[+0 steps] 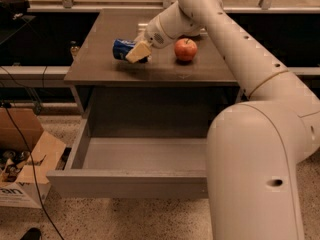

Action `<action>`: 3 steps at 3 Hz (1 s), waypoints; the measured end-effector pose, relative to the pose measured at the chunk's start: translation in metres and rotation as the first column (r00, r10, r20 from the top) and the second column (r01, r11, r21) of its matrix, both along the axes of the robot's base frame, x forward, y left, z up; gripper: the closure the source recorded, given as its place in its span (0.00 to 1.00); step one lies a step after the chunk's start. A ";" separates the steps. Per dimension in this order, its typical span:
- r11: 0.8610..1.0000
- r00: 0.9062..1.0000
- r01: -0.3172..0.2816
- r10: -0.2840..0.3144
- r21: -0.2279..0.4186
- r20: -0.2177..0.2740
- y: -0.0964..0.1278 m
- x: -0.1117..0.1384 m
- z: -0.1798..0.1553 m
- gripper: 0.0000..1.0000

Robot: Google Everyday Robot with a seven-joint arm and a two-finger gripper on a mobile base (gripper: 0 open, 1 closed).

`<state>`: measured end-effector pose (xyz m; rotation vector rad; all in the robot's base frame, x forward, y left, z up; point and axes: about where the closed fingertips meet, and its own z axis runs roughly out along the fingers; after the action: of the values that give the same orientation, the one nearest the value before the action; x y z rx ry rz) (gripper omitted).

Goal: Place pepsi can into top drawer

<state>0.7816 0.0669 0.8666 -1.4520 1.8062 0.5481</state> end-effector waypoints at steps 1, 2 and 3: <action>0.999 0.998 -0.033 0.032 0.010 0.046 -0.020 -0.044 0.028 1.00; 0.996 0.994 -0.086 0.084 0.019 0.077 -0.054 -0.139 0.058 1.00; 0.995 0.995 -0.101 0.101 -0.001 -0.007 -0.071 -0.205 0.033 1.00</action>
Offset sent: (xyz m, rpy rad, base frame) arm -0.2339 -0.0767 0.0176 -0.0330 0.0008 0.1737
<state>0.5768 -0.0039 0.8994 -1.5504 1.7465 0.6029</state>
